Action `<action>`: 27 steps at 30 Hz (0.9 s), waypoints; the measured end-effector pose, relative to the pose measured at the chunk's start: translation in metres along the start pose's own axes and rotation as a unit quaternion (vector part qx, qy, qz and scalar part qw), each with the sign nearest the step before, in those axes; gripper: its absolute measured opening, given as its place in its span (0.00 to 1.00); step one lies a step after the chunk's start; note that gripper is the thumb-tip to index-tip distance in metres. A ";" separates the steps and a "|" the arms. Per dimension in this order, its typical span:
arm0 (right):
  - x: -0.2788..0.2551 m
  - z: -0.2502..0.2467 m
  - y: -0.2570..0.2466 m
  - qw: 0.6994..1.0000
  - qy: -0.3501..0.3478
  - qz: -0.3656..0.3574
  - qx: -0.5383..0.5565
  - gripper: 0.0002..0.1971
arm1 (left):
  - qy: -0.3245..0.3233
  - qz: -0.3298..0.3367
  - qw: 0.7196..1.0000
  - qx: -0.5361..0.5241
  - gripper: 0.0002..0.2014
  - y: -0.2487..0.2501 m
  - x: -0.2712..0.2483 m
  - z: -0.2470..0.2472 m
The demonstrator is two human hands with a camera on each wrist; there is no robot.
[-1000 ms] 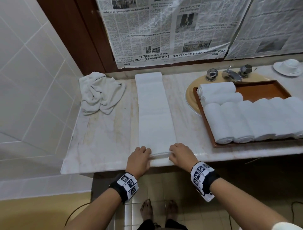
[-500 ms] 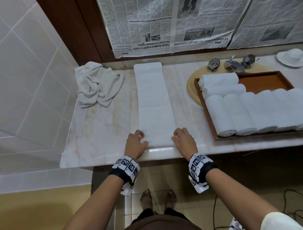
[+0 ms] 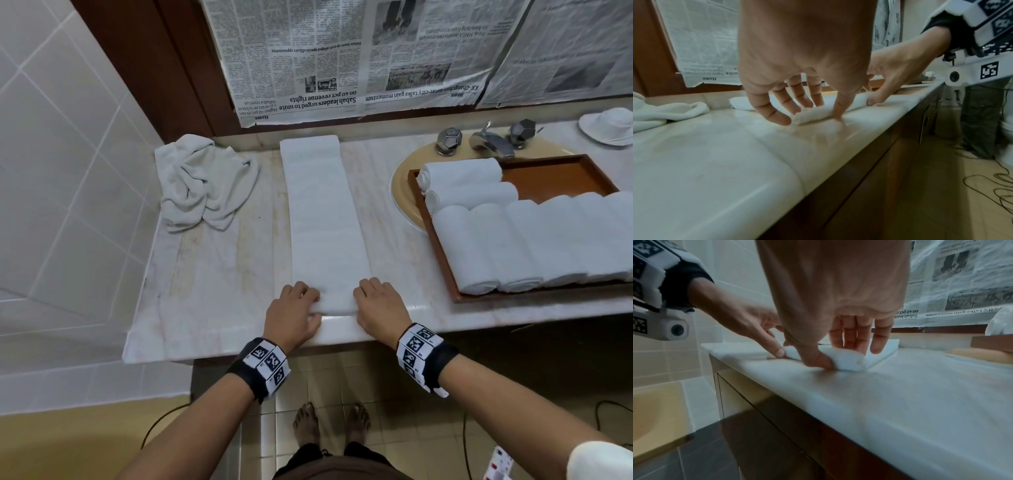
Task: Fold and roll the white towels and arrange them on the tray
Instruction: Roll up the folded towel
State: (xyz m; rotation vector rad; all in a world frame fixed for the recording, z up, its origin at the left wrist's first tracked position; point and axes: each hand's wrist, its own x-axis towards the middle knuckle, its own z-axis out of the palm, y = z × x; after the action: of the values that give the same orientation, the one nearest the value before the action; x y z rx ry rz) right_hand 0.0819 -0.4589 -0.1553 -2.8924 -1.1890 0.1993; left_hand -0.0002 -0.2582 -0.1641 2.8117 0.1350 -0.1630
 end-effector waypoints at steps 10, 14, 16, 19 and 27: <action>0.018 -0.015 0.035 0.944 -0.062 0.126 0.300 0.16 | -0.042 -0.098 0.986 -0.128 0.15 -0.008 0.019 -0.015; 0.018 -0.010 0.036 0.941 -0.009 0.138 0.308 0.12 | -0.018 -0.163 0.958 -0.233 0.18 -0.018 0.020 -0.015; 0.017 -0.005 0.032 0.953 0.025 0.115 0.278 0.08 | -0.004 -0.192 0.950 -0.246 0.16 -0.019 0.022 -0.013; 0.013 0.004 0.027 0.972 0.057 0.074 0.217 0.10 | 0.023 -0.214 0.943 -0.255 0.11 -0.015 0.025 -0.012; 0.021 0.001 0.018 0.995 0.054 0.008 0.080 0.13 | 0.077 -0.023 0.996 -0.031 0.10 0.003 0.020 0.001</action>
State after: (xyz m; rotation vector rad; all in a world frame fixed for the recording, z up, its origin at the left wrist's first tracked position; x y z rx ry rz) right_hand 0.1091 -0.4570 -0.1599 -2.7370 -1.0810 0.1296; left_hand 0.0202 -0.2599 -0.1669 2.7589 0.2351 0.0475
